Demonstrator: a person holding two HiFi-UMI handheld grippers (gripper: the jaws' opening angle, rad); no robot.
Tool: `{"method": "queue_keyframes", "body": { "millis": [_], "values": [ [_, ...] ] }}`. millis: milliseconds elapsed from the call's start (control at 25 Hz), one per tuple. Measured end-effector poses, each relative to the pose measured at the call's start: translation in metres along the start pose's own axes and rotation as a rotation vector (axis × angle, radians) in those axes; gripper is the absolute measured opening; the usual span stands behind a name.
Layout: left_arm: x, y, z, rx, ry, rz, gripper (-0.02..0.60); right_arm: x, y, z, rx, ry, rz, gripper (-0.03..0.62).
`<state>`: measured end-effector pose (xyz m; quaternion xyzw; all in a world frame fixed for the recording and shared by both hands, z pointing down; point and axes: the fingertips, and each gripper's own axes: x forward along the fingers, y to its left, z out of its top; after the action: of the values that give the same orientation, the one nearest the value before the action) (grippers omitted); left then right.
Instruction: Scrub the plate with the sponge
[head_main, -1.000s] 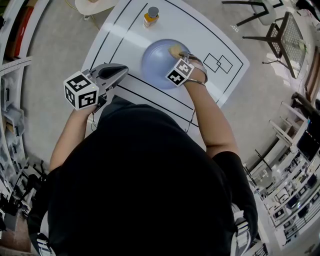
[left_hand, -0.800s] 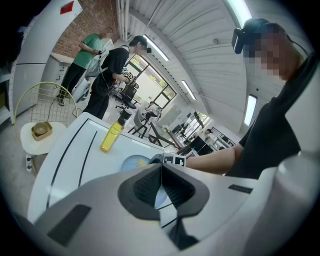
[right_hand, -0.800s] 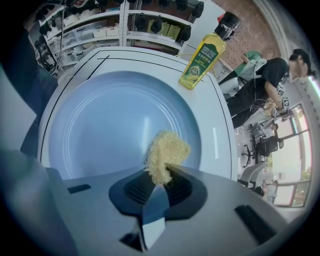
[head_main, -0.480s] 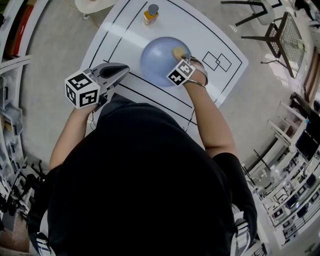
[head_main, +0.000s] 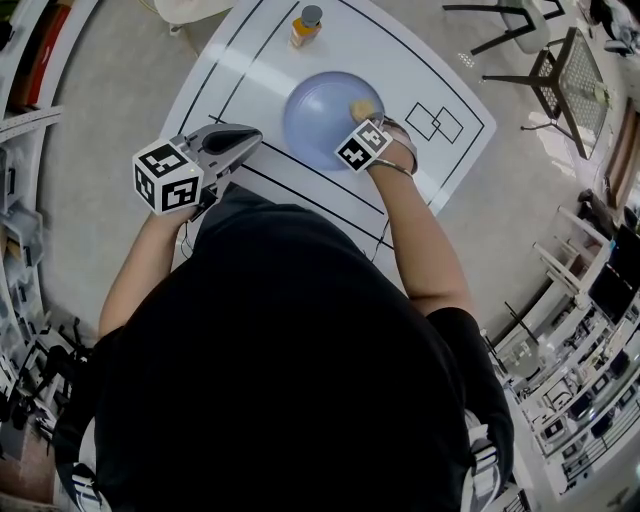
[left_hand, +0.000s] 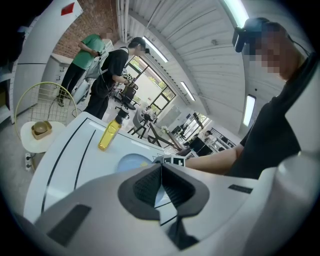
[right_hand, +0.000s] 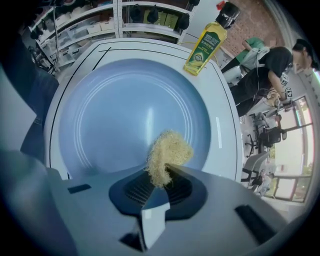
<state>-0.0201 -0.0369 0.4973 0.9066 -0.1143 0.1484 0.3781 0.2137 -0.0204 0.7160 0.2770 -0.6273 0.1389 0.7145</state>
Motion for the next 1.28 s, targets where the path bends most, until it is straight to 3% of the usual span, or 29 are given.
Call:
{"method": "queue_keyframes", "body": {
  "millis": [320, 760, 1040, 1280],
  "values": [
    [-0.006, -0.010, 0.002, 0.010, -0.025, -0.019, 0.009, -0.005, 0.018, -0.009, -0.001, 0.074, 0.066, 0.046],
    [-0.014, -0.016, 0.001, 0.020, -0.046, -0.016, 0.009, -0.015, 0.048, -0.019, 0.065, 0.154, 0.262, 0.046],
    [-0.019, -0.015, 0.001, 0.018, -0.056, -0.007, 0.009, -0.028, 0.071, -0.015, 0.161, 0.152, 0.427, 0.044],
    [-0.018, -0.018, 0.000, 0.022, -0.055, -0.011, 0.009, -0.031, 0.082, -0.015, 0.219, 0.154, 0.510, 0.044]
  ]
}}
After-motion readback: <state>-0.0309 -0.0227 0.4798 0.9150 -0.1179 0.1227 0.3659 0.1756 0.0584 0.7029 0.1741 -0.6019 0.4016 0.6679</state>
